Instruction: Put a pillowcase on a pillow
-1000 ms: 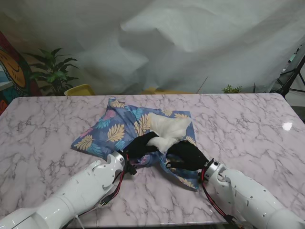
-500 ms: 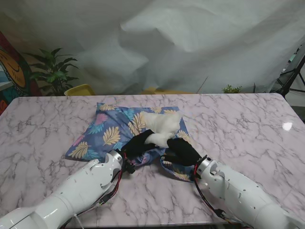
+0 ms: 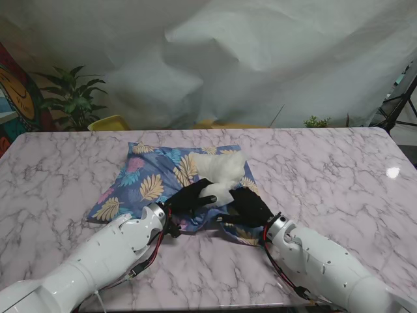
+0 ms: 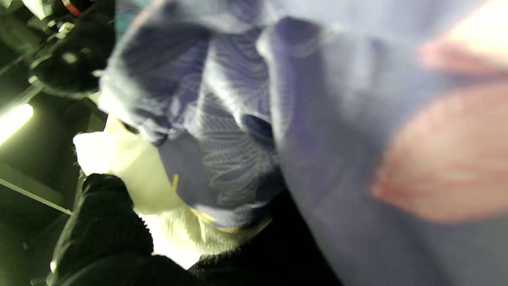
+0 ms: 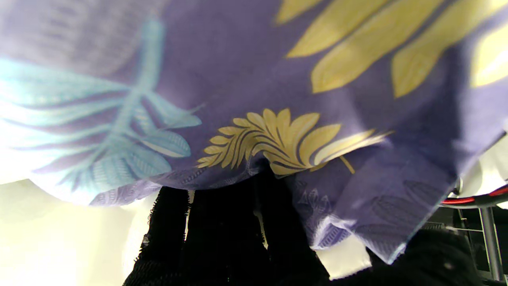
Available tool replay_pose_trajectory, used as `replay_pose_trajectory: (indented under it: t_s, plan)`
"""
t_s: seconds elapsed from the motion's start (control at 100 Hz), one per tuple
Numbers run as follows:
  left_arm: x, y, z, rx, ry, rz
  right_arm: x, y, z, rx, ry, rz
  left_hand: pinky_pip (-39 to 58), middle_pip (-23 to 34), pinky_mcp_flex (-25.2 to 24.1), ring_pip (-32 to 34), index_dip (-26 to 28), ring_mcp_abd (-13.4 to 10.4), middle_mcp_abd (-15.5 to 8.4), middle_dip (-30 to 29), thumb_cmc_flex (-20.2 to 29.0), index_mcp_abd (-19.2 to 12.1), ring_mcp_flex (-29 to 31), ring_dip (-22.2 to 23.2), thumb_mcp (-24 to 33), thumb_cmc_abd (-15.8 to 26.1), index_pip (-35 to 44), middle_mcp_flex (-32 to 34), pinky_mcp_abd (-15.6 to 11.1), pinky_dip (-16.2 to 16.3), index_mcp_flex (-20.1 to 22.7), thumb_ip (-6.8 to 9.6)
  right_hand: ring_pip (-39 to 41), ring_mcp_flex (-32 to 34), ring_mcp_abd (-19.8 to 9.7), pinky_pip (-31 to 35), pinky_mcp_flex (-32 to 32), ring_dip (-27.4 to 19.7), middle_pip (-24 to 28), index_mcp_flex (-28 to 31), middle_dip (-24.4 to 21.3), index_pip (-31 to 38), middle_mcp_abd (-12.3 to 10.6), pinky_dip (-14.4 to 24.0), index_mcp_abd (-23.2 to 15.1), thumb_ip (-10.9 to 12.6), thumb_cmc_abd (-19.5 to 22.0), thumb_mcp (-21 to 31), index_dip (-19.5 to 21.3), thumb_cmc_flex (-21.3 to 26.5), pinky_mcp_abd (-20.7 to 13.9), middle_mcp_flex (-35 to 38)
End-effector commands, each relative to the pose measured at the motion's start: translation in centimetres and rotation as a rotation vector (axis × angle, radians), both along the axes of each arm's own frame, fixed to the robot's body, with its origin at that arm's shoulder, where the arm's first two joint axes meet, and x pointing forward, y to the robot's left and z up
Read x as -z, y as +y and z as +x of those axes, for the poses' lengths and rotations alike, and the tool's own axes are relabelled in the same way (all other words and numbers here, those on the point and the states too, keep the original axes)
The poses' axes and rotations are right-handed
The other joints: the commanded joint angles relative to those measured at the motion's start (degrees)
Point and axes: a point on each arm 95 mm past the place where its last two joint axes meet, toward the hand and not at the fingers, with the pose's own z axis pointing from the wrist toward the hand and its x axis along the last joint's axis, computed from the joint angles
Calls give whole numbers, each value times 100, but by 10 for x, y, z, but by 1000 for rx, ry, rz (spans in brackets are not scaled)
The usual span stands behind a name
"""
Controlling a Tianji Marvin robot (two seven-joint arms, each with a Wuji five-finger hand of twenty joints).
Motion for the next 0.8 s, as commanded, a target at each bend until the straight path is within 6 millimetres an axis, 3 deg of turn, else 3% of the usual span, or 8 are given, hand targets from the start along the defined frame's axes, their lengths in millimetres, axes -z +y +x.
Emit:
replay_pose_trajectory:
  t_s: [0.0, 0.22, 0.26, 0.37, 0.41, 0.48, 0.6, 0.79]
  plan:
    - [26, -16, -22, 70, 52, 59, 9, 11, -12, -26, 21, 19, -180, 541, 106, -169, 45, -235, -157, 180, 216, 246, 440, -78, 75, -366, 245, 869, 69, 24, 426, 136, -282, 18, -335, 49, 1, -112, -588, -705, -162, -2889, -464, 73, -476, 155, 143, 9, -207, -55, 59, -263]
    - [28, -18, -21, 84, 11, 112, 7, 14, -18, -52, 10, 30, 277, 918, 582, 248, 200, -503, -324, 342, 440, 223, 774, 22, 317, -1083, 460, 933, -203, -5, 387, 131, -270, 69, -361, 70, 29, -98, -642, -737, -175, -2510, -515, 93, -563, 171, 356, 3, -178, 19, 99, -153]
    - [28, -19, -21, 80, 5, 119, 7, 15, -19, -56, 10, 31, 455, 1042, 702, 404, 318, -591, -376, 420, -564, 206, 904, 24, 2554, -1629, 554, 990, -270, -120, 403, -161, -267, 78, -372, 70, 30, -97, -647, -735, -177, -2479, -520, 94, -575, 173, 373, 4, -183, 28, 103, -133]
    - [29, -20, -21, 45, -11, 134, 6, 16, -22, -65, 11, 29, 834, 1402, 1194, 710, 609, -758, -621, 542, -153, 42, 1327, 10, 3312, -1662, 799, 1328, -382, -184, 671, -166, -255, 111, -379, 77, 51, -91, -655, -701, -180, -2387, -547, 98, -630, 178, 415, 8, -189, 51, 101, -75]
    - [29, -21, -21, 23, -21, 133, 6, 16, -23, -67, 9, 30, 1011, 1561, 1396, 856, 662, -755, -796, 569, 997, -233, 1548, -67, 2249, -1419, 1113, 1601, -333, -286, 816, -263, -245, 136, -392, 85, 68, -87, -650, -673, -178, -2342, -574, 102, -657, 180, 430, 8, -189, 59, 109, -34]
    - [31, -23, -23, -8, -6, 107, 7, 16, -24, -70, 11, 35, 1139, 1708, 1536, 955, 847, -581, -910, 537, 2678, -490, 1685, -115, 161, -535, 1562, 1735, -141, -361, 861, 78, -220, 192, -409, 94, 81, -75, -634, -583, -169, -2208, -625, 107, -767, 183, 442, 6, -175, 86, 93, 45]
    - [32, -21, -24, -15, 2, 85, 7, 14, -26, -64, -11, 47, 999, 1481, 1317, 822, 2093, -434, -673, 430, 3020, -528, 1499, -114, -181, 709, 1557, 1575, 0, -329, 586, -111, -156, 284, -455, 121, 122, -33, -549, -357, -110, -1653, -735, 131, -1096, 186, 465, -23, -88, 115, 61, 217]
    - [37, -19, -28, -45, 43, 23, 5, 10, -30, 38, -124, 119, 930, 1188, 1109, 675, 2855, -109, -374, 275, 3160, -343, 1437, -179, -233, 1095, 1471, 1639, 348, -262, 412, -161, 198, 569, -276, 402, 337, 156, -119, -160, 93, -1144, -690, 280, -1118, 188, 311, -9, 47, 225, 152, 430]
